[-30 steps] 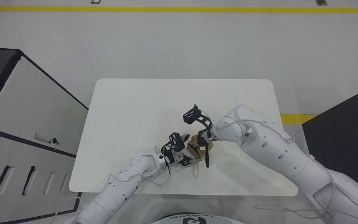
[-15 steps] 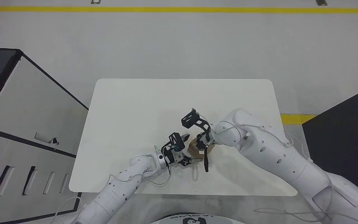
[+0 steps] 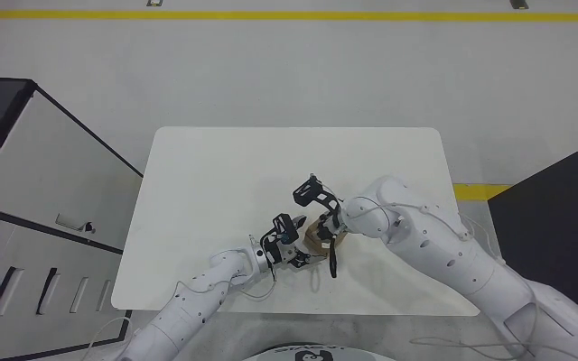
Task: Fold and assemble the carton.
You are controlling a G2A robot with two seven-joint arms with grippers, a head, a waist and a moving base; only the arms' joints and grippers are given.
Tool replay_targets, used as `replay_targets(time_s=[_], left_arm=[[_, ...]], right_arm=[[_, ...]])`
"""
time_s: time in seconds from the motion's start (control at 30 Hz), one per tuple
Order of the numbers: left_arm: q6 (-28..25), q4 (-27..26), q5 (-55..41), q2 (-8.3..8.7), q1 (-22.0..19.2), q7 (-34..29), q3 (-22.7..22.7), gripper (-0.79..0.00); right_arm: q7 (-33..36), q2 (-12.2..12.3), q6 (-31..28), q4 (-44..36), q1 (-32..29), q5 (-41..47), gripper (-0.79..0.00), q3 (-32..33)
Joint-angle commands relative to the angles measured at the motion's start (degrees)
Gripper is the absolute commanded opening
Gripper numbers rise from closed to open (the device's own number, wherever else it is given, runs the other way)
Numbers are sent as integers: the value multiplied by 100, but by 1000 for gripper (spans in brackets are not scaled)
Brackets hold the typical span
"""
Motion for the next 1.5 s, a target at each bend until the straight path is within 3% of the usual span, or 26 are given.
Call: replay_targets(time_s=[0.0,0.17,0.6,1.47], left_arm=[[0,0,0,0,0,0,0,0],[0,0,0,0,0,0,0,0],[0,0,0,0,0,0,0,0],[0,0,0,0,0,0,0,0]], right_arm=[[22,-6,-13,-8,-2,-14,-363,5],[58,-26,-23,-43,-1,-137,-366,-12],[160,-122,-1,9,47,-328,-554,-97],[322,-273,-155,194,110,-412,-560,-90]])
